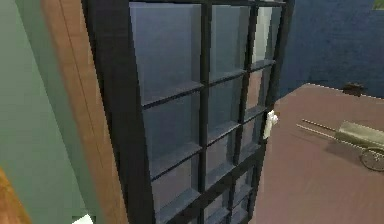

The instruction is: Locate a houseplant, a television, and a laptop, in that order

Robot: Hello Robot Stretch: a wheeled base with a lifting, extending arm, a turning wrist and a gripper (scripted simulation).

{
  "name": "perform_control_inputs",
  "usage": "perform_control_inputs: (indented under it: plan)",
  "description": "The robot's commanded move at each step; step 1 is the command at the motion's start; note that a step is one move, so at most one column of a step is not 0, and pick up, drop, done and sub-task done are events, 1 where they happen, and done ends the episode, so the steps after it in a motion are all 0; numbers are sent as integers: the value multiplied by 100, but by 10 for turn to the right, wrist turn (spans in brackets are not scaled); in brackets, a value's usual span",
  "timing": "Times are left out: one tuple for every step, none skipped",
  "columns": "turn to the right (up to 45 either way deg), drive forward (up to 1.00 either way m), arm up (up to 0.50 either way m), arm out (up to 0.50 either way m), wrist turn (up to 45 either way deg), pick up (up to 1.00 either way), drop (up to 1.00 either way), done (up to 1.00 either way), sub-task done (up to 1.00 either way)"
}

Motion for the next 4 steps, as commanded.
perform_control_inputs:
  plan:
    - [390,0,0,0,0,0,0,0,0]
    - [0,30,0,0,0,0,0,0,0]
    - [450,0,0,0,0,0,0,0,0]
    - [240,0,0,0,0,0,0,0,0]
